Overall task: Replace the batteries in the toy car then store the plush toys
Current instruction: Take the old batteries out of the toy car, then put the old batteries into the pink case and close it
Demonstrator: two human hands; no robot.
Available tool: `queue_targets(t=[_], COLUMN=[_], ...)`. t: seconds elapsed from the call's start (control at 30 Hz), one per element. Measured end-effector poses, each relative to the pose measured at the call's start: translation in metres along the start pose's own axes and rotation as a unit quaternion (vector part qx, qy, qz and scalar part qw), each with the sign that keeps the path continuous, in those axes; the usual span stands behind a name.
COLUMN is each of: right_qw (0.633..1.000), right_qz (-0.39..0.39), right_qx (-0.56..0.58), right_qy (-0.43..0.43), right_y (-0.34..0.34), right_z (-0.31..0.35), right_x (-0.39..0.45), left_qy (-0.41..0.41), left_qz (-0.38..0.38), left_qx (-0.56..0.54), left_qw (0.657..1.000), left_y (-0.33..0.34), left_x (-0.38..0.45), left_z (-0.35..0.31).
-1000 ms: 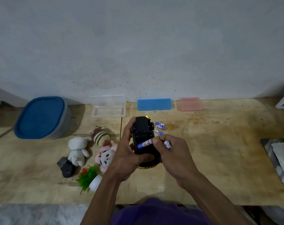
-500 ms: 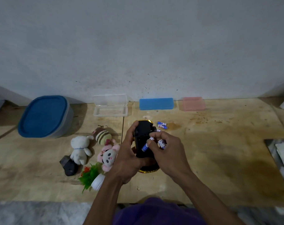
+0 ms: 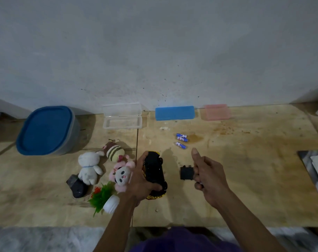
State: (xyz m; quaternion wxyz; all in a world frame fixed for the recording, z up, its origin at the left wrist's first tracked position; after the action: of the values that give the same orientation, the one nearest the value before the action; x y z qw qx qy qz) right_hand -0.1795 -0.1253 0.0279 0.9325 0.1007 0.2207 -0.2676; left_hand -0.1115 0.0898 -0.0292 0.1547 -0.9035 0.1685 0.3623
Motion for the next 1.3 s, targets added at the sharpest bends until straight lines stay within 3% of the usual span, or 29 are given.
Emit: queue_targets(t=[0.33,0.5,0.73,0.93,1.1,1.3], right_qw=[0.999,0.997,0.984,0.973,0.962,0.965], right_qz=[-0.035,-0.055,-0.105,-0.168,-0.214,-0.227], right_qx=[-0.023,-0.022,-0.080,-0.099,-0.101,-0.106], right_qy=[-0.016,-0.044,-0.120,-0.123,-0.135,-0.077], right_y=[-0.008,-0.001,-0.011,-0.056,-0.105,-0.142], right_z=[-0.017,-0.019,-0.023,-0.023,-0.012,-0.007], right_x=[-0.012,-0.021,-0.035,-0.027,0.021,0.126], left_qy=[-0.004,0.006,0.009,0.162,0.170,0.197], left_qz=[-0.001,-0.027,-0.063,-0.150,-0.108,-0.112], left_qx=[0.145,0.281,0.369,0.325,0.309,0.370], left_qw=[0.989,0.959,0.927,0.920,0.930,0.901], left_y=[0.013,0.000,-0.009,0.006,0.055,0.139], left_x=[0.039,0.037,0.033,0.011,0.033,0.084], left_z=[0.012,0.010,0.011,-0.035,-0.078,-0.141])
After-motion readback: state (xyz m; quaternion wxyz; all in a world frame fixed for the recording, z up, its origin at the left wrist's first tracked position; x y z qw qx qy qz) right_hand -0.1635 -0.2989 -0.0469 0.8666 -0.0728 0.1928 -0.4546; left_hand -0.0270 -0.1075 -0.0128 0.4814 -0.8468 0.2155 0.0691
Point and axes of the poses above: each hand's wrist, its own x-axis towards the middle knuckle, its own y-axis out of the palm, z = x × y, the point moved 9 cm from there along x, towards the middle knuckle, and after that the axes turned 14 degrees about -y, right-handed, at the moved point
